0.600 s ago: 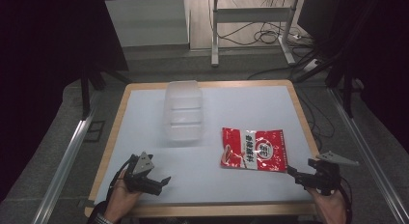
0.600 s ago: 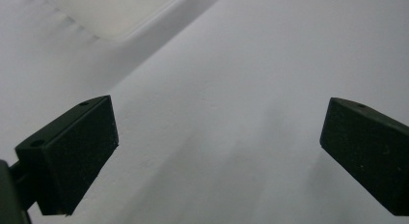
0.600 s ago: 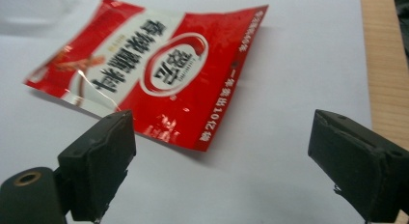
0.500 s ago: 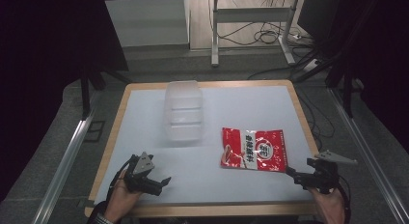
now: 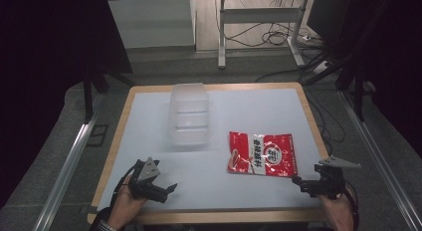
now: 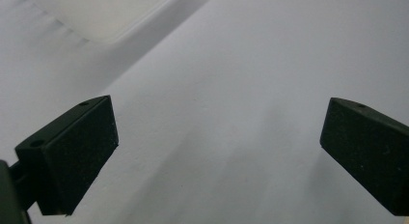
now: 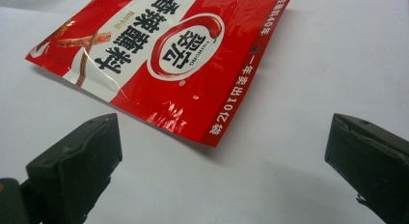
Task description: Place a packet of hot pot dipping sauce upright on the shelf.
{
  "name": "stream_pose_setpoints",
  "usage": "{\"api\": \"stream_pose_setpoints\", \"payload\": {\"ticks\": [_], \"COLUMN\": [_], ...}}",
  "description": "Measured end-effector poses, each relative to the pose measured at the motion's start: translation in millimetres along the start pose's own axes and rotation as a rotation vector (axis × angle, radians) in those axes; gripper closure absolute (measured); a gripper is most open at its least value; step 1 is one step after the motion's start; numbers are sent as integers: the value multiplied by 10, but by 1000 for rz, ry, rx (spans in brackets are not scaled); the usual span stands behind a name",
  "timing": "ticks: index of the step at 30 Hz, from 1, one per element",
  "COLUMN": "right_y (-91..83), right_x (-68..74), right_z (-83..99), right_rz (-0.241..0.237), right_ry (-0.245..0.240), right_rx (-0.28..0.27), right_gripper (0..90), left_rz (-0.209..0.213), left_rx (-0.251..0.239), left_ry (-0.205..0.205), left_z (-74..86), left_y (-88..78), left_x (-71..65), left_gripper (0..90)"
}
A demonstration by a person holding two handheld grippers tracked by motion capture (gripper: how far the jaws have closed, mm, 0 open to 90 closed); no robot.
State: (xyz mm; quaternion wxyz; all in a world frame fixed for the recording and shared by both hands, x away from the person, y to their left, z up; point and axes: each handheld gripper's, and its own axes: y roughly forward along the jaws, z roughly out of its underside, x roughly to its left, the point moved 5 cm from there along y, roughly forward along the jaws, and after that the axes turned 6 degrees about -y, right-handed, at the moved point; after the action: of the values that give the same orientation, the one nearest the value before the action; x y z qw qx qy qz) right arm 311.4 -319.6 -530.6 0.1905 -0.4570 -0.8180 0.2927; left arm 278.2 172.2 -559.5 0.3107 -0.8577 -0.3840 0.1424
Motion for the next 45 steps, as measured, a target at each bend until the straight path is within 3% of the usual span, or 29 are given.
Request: {"api": "stream_pose_setpoints", "payload": {"ticks": [9, 18, 36, 45], "right_y": [32, 72, 214, 343], "right_x": [10, 46, 71, 49], "right_z": [-10, -40, -120, -186], "right_rz": [-22, 1, 4, -43], "right_ry": [-5, -48, -76, -61], "right_rx": [-11, -2, 9, 15], "right_gripper": [0, 0, 9, 9], "left_rz": [-1, 0, -1, -1], "left_rx": [-1, 1, 9, 12], "left_ry": [1, 8, 21, 26], "left_z": [-1, -1, 3, 3], "left_y": [-1, 2, 16, 20], "left_x": [-2, -11, -28, -33], "left_gripper": [0, 0, 0, 0]}}
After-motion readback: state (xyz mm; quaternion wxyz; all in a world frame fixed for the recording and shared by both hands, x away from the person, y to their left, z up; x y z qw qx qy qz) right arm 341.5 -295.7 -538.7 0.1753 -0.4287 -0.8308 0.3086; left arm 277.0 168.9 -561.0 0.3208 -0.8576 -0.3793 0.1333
